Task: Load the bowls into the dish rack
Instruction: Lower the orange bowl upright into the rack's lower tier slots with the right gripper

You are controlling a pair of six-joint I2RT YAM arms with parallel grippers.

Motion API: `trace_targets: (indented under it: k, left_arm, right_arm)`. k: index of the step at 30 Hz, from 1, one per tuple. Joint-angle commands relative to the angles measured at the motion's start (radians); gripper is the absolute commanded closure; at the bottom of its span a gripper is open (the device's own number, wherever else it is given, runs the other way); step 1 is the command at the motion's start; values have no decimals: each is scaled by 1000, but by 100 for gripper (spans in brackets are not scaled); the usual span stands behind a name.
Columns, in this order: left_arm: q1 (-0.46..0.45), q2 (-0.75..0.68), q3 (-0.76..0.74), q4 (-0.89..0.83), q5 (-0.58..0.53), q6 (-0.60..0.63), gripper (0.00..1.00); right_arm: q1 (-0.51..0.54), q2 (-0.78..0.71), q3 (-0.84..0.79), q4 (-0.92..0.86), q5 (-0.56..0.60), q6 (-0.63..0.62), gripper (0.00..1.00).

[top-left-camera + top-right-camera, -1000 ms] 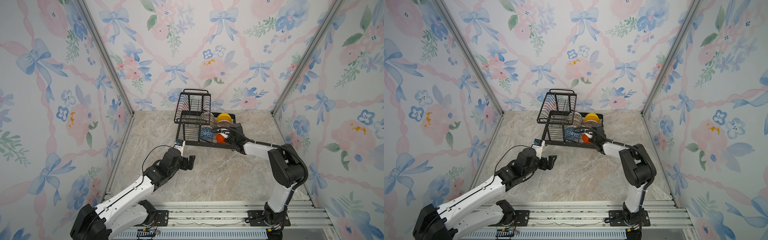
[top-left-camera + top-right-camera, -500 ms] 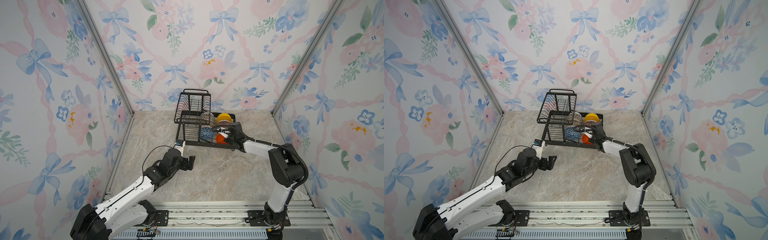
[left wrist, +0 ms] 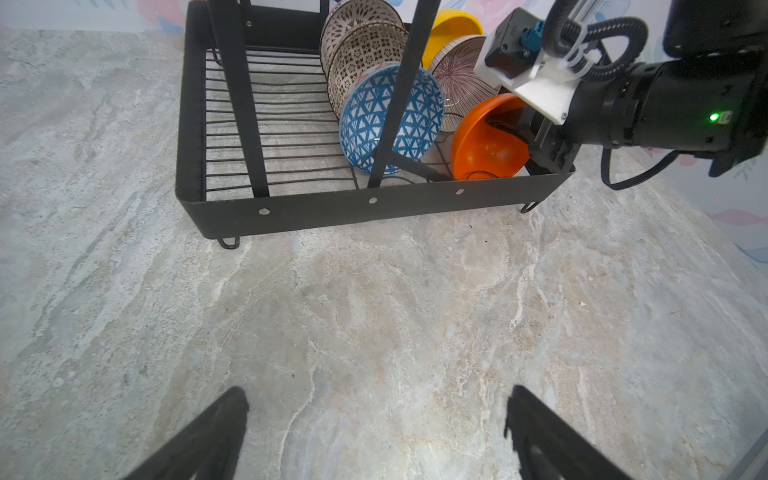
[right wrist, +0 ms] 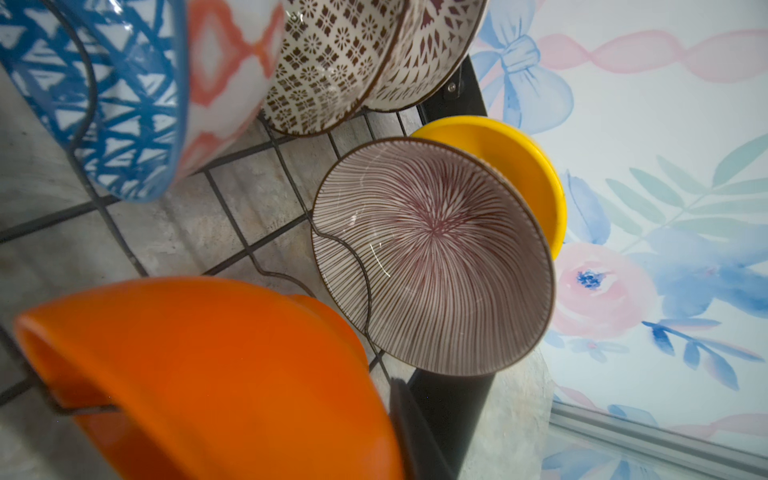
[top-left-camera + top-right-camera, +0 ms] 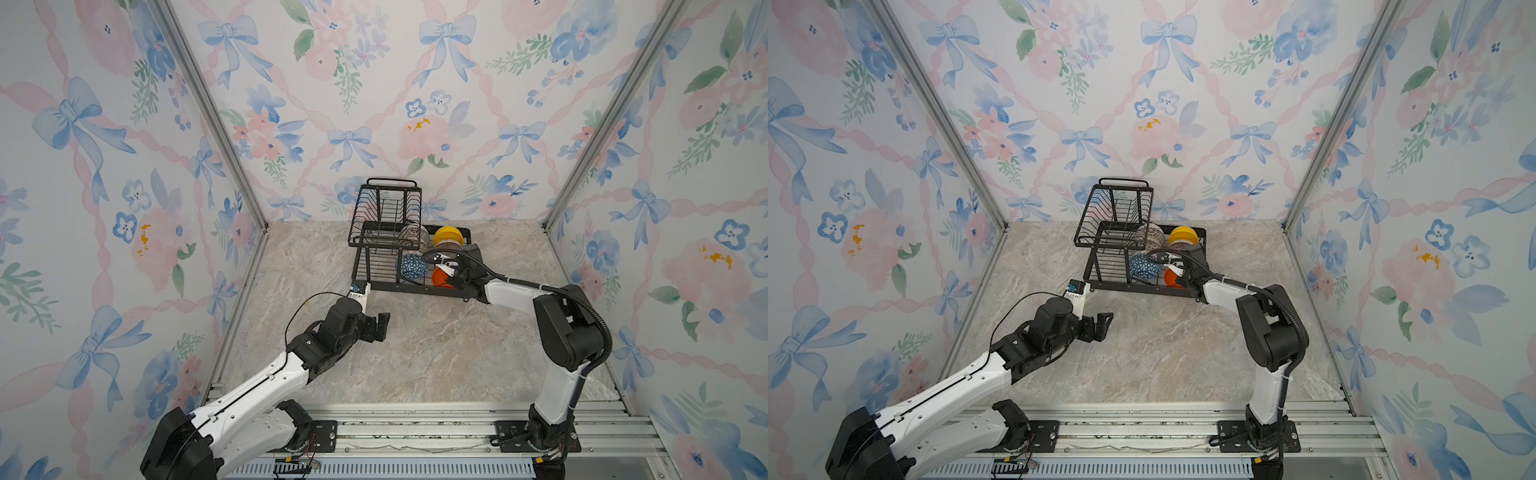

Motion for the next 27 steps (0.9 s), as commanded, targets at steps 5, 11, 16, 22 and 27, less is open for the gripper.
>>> trace_targets:
  k: [5, 11, 16, 22, 27]
  left_arm:
    - [7, -14, -15, -2, 5, -16, 2]
    - [8, -28, -21, -2, 2, -17, 2]
    - [8, -30, -23, -2, 0, -18, 2]
    - [8, -30, -23, -2, -3, -17, 2]
    - [8, -34, -23, -2, -3, -18, 2]
  right_arm:
    - [25, 27, -7, -40, -37, 26, 61]
    - [27, 20, -16, -19, -30, 21, 48]
    - [29, 4, -37, 3, -24, 21, 26]
    - [30, -20, -57, 22, -18, 32, 17]
    - [30, -40, -57, 16, -18, 33, 15]
